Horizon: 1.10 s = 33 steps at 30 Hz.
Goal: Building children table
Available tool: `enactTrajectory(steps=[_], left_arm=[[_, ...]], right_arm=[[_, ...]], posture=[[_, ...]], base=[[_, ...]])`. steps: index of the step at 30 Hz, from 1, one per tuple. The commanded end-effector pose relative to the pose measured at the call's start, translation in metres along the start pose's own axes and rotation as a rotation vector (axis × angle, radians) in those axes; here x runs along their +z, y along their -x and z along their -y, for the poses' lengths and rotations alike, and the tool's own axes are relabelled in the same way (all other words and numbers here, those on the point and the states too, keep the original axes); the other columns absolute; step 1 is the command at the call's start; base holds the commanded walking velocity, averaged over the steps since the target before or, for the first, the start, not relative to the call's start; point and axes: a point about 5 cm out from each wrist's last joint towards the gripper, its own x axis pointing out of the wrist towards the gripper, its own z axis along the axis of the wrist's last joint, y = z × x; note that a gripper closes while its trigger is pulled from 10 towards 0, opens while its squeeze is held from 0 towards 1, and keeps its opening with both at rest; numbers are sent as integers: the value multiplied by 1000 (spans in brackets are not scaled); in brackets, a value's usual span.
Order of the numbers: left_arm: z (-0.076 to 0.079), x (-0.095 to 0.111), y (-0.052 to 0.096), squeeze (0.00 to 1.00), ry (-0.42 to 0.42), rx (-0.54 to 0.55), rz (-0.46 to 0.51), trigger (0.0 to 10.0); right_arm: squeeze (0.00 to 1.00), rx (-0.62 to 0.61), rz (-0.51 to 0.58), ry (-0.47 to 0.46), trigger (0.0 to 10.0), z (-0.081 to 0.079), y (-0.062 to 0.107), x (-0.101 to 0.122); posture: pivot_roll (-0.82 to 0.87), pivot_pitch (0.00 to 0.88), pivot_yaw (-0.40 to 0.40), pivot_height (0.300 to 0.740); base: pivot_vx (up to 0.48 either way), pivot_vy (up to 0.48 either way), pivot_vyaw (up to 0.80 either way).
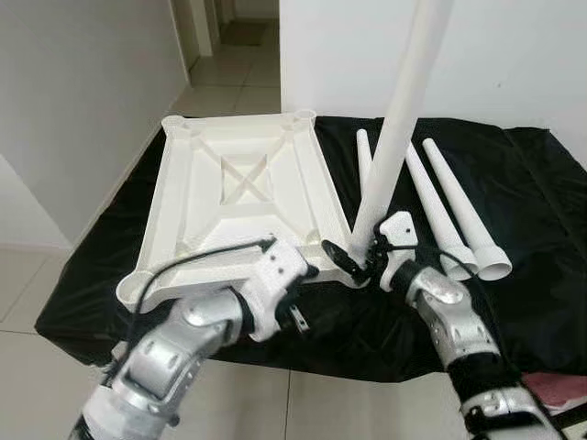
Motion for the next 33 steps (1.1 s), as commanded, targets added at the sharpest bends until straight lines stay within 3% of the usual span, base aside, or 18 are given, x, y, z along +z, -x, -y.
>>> enactTrajectory(steps=[1,10,11,19,25,33], left_arm=[[-3,-1,0,0,-9,55,-12,10000],[-6,-2,3,0,-10,73,-12,10000],[-6,-2,3,0,-10,75,-12,10000],[-6,-3,4,0,-6,81,-10,10000],[-4,-4,4,0,7,84,-8,10000],[-7,-4,4,0,12,98,-6,10000]], right_arm=[[0,27,-21,3,0,0,1,-5],[0,44,-45,-39,0,3,9,-16],[0,28,-47,-54,10000,4,10,-18],[0,-141,-17,-105,10000,1,7,-16],[0,-285,-14,-165,10000,-13,-1,-10],[0,-628,-48,-257,10000,-29,-9,-3]], posture=[[-63,0,33,740],[-56,0,31,740],[-55,0,31,740],[-59,0,29,740],[-61,0,26,740],[-61,0,18,740]], base=[[0,0,0],[0,0,0],[0,0,0],[0,0,0],[0,0,0],[0,0,0]])
